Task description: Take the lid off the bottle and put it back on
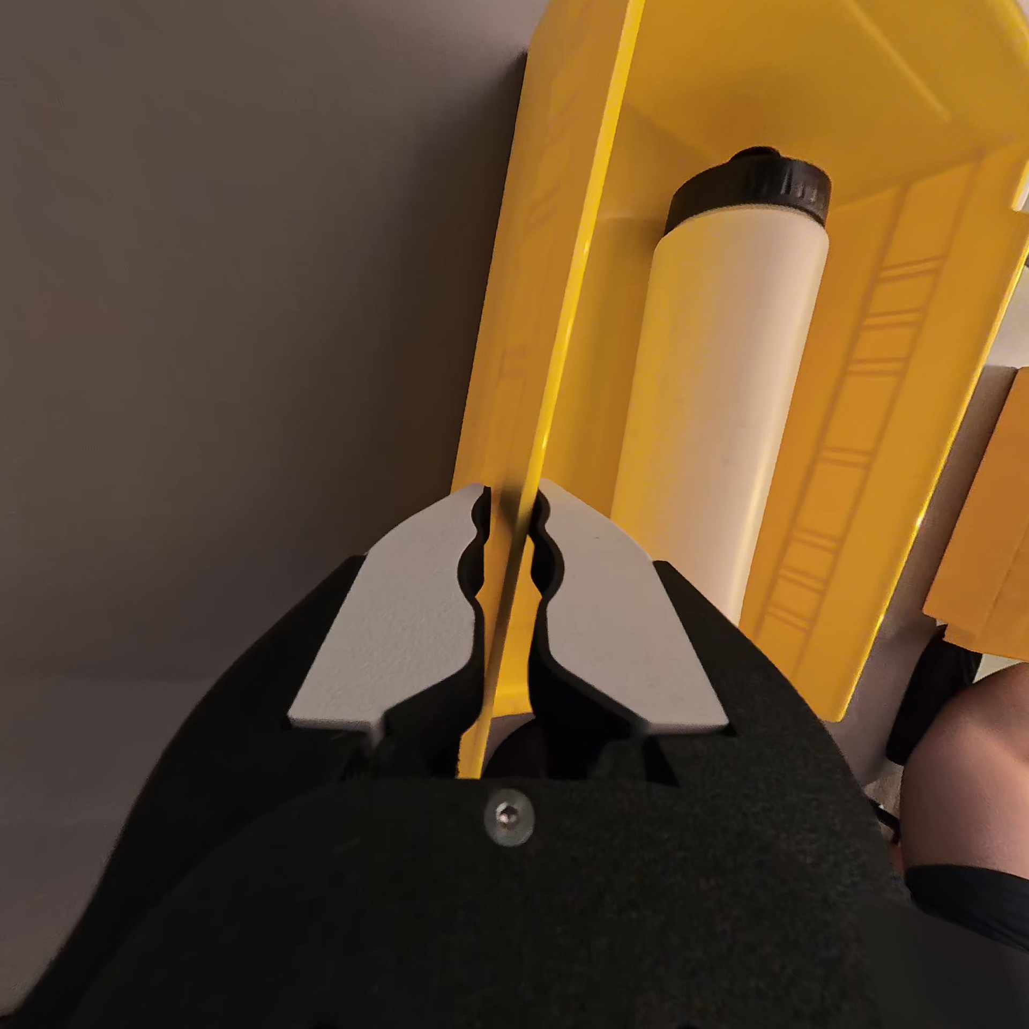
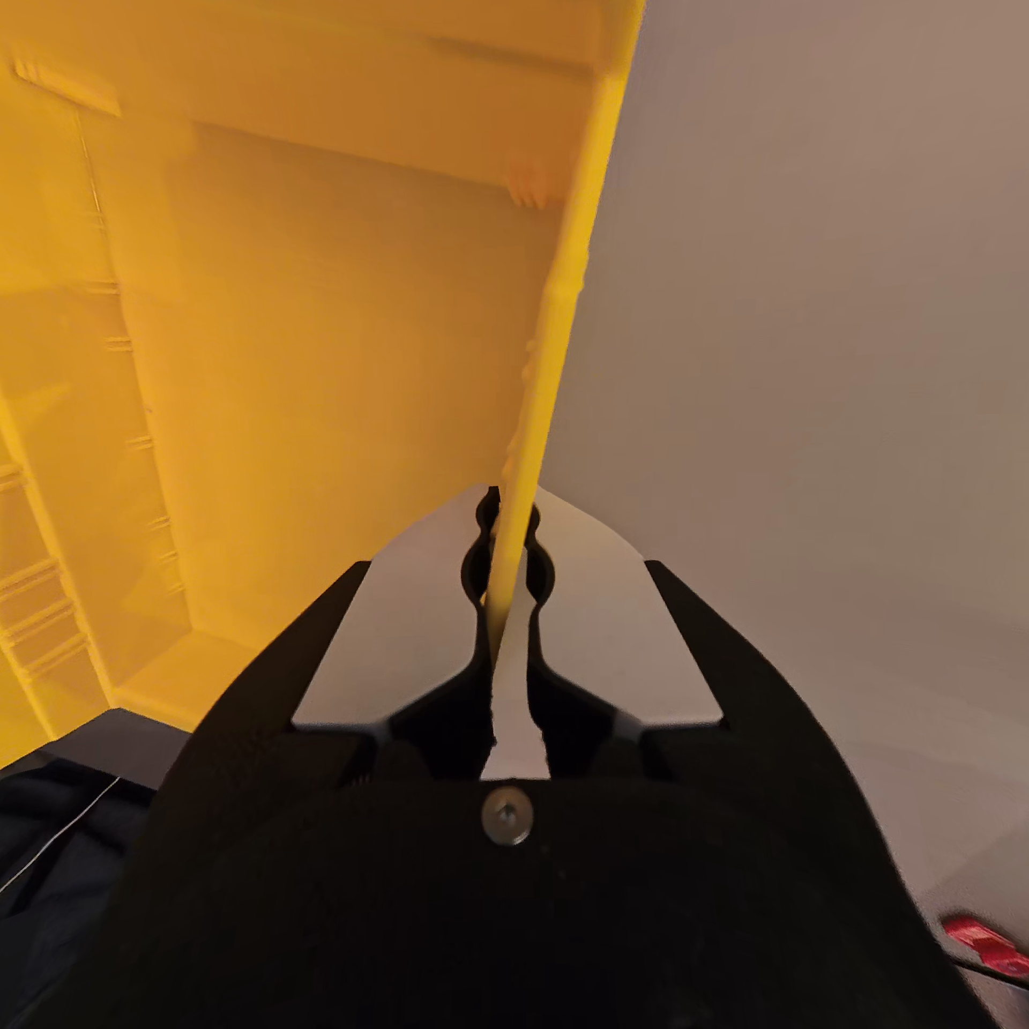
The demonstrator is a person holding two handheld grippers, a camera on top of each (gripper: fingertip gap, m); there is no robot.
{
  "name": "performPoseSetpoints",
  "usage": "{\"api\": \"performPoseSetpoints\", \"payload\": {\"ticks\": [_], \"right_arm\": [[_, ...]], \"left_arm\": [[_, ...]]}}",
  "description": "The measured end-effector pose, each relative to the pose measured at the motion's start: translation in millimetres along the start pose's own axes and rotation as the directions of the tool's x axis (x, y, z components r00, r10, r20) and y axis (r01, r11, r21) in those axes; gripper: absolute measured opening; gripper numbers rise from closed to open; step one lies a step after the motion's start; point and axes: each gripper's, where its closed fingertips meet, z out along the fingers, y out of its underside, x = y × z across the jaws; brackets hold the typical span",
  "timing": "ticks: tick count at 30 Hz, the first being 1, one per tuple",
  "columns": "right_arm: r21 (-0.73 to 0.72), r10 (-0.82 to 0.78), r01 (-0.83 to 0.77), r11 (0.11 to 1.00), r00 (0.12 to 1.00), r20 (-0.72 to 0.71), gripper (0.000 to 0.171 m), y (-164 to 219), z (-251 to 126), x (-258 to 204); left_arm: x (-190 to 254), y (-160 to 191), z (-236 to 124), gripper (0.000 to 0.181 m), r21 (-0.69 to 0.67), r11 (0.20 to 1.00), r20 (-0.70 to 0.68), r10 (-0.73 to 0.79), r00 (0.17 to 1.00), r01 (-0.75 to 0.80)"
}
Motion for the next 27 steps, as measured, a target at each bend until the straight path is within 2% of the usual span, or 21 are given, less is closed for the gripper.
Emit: {"api": "performPoseSetpoints", "payload": {"ticks": [2, 5, 8, 10, 13, 15, 17, 20, 23, 25, 27], "right_arm": [[0.012, 0.005, -0.005, 1.0, 1.0, 0.009, 0.01, -1.1, 0.0, -0.9], [0.015, 0.066, -0.065, 0.998, 0.998, -0.017, 0.028, 0.3, -2.7, 5.6], [0.069, 0.093, -0.09, 0.994, 0.995, -0.042, 0.029, -3.7, -16.9, 6.8], [0.147, 0.137, -0.123, 0.981, 0.987, -0.089, 0.029, -9.6, -35.0, 9.5], [0.37, 0.232, -0.192, 0.909, 0.97, -0.068, 0.028, -27.9, -78.3, 2.9], [0.518, 0.222, -0.157, 0.841, 0.973, -0.065, 0.028, -37.3, -113.0, -7.2], [0.642, 0.171, -0.076, 0.763, 0.982, -0.087, 0.028, -43.3, -146.6, -23.2], [0.747, 0.095, 0.005, 0.665, 0.991, -0.092, 0.028, -45.3, -180.6, -54.1], [0.747, 0.031, 0.082, 0.66, 0.99, -0.136, 0.028, -43.2, -187.0, -77.7], [0.735, -0.011, 0.124, 0.666, 0.988, -0.157, 0.028, -44.3, -185.0, -90.8], [0.725, -0.047, 0.152, 0.672, 0.986, -0.163, 0.028, -46.4, -182.0, -101.5]], "left_arm": [[0.8, -5.9, -5.9, 0.014, 0.044, 0.999, -0.004, -0.013, 1.0, 0.013], [-0.7, -20.7, -28.3, 0.021, 0.176, 0.984, 0.035, -0.018, 0.999, 0.012], [11.5, -29.1, -62.1, 0.026, 0.307, 0.951, 0.074, 0.024, 0.997, -0.046], [37.4, -34.5, -81.9, 0.028, 0.393, 0.912, 0.06, 0.105, 0.993, -0.12], [102.1, -31.5, -87.8, 0.037, 0.443, 0.864, -0.08, 0.302, 0.95, -0.237], [138.6, -21.0, -70.7, 0.051, 0.39, 0.864, -0.166, 0.405, 0.899, -0.317], [159.7, -8.7, -39.8, 0.065, 0.274, 0.884, -0.215, 0.44, 0.872, -0.379], [166.8, 2.7, 10.2, 0.07, 0.094, 0.898, -0.193, 0.439, 0.877, -0.429], [160.2, 8.7, 43.1, 0.074, -0.026, 0.895, -0.121, 0.44, 0.89, -0.446], [148.8, 7.2, 55.2, 0.077, -0.068, 0.891, -0.024, 0.449, 0.893, -0.45], [145.7, 8.8, 63.7, 0.077, -0.099, 0.886, 0.008, 0.456, 0.89, -0.453]]}}
